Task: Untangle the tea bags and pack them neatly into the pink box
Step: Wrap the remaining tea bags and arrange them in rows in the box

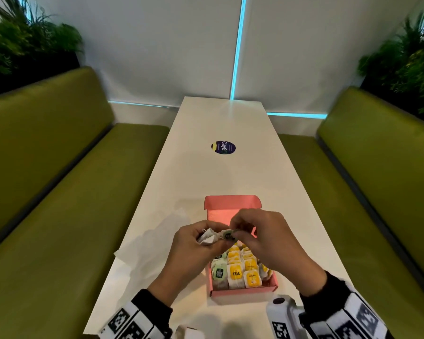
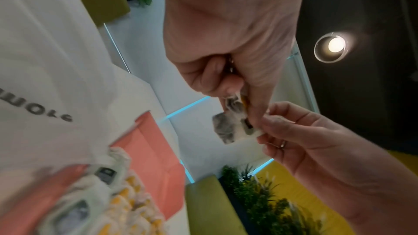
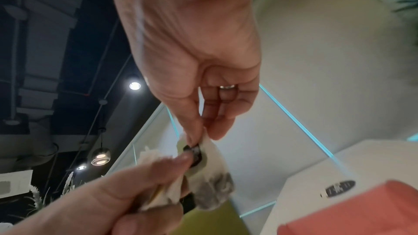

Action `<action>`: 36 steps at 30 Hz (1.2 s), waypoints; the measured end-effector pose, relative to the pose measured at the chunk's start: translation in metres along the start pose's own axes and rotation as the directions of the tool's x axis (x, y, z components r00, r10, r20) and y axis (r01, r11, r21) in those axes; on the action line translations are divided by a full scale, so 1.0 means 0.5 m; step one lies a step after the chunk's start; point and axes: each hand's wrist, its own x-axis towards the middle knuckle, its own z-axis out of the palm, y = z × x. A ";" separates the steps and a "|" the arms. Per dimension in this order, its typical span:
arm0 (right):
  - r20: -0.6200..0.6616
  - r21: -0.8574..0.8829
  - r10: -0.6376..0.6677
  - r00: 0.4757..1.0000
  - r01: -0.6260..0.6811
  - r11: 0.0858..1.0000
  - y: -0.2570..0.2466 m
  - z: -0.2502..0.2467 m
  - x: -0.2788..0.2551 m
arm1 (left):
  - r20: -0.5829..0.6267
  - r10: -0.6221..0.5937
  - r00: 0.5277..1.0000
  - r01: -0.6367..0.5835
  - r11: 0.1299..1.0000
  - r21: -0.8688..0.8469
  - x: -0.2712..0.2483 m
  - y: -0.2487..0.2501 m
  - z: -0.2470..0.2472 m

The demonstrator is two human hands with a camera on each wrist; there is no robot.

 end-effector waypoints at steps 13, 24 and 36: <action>0.279 -0.350 0.055 0.959 0.048 0.936 0.027 0.054 0.031 | -0.051 -0.071 0.996 0.082 0.959 0.273 0.013 -0.088 -0.020; 0.186 -0.359 0.230 0.955 -0.152 0.921 0.122 0.098 -0.008 | 0.077 -0.156 0.985 -0.010 0.390 0.921 0.001 -0.136 0.003; 0.063 -0.181 0.188 0.980 -0.174 0.968 0.139 0.127 0.002 | 0.170 -0.242 0.955 -0.123 0.199 0.972 -0.009 -0.141 0.039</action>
